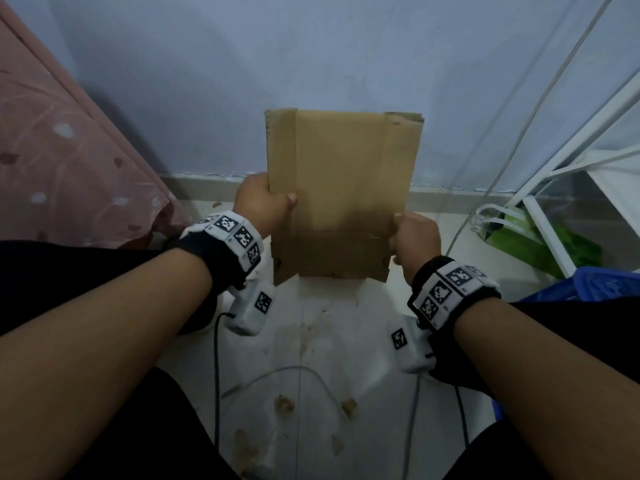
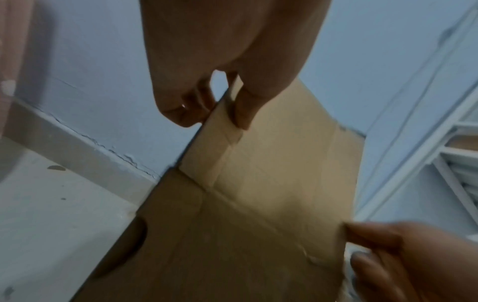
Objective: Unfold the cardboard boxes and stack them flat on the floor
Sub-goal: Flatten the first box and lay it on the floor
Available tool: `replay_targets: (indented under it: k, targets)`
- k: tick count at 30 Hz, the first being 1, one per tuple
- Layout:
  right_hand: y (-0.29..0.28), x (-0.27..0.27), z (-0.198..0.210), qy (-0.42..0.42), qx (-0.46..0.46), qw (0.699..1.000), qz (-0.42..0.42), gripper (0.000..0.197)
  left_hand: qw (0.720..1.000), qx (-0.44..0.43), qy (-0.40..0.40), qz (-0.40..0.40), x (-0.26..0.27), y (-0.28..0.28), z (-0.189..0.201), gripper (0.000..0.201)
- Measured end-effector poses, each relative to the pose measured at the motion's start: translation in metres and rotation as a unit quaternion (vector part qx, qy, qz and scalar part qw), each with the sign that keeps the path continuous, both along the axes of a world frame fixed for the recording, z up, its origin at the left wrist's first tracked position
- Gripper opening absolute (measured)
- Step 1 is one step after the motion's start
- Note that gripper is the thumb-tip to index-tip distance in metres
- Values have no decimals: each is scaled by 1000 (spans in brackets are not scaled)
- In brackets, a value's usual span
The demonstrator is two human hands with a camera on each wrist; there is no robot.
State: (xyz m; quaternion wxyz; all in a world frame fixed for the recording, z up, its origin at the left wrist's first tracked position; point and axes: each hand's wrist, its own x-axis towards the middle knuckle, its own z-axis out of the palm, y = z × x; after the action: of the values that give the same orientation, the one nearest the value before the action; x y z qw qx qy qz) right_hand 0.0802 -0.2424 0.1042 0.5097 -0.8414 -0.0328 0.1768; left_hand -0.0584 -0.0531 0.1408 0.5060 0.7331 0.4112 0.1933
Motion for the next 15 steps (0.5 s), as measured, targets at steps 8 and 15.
replay_targets:
  k: [8,15]
  targets:
    - [-20,6,10,253,211,944,34,52,995,-23,31,-94,-9,22,-9,9]
    - [-3,7,11,262,266,926,52,35,921,-298,-249,-7,-14,35,-22,27]
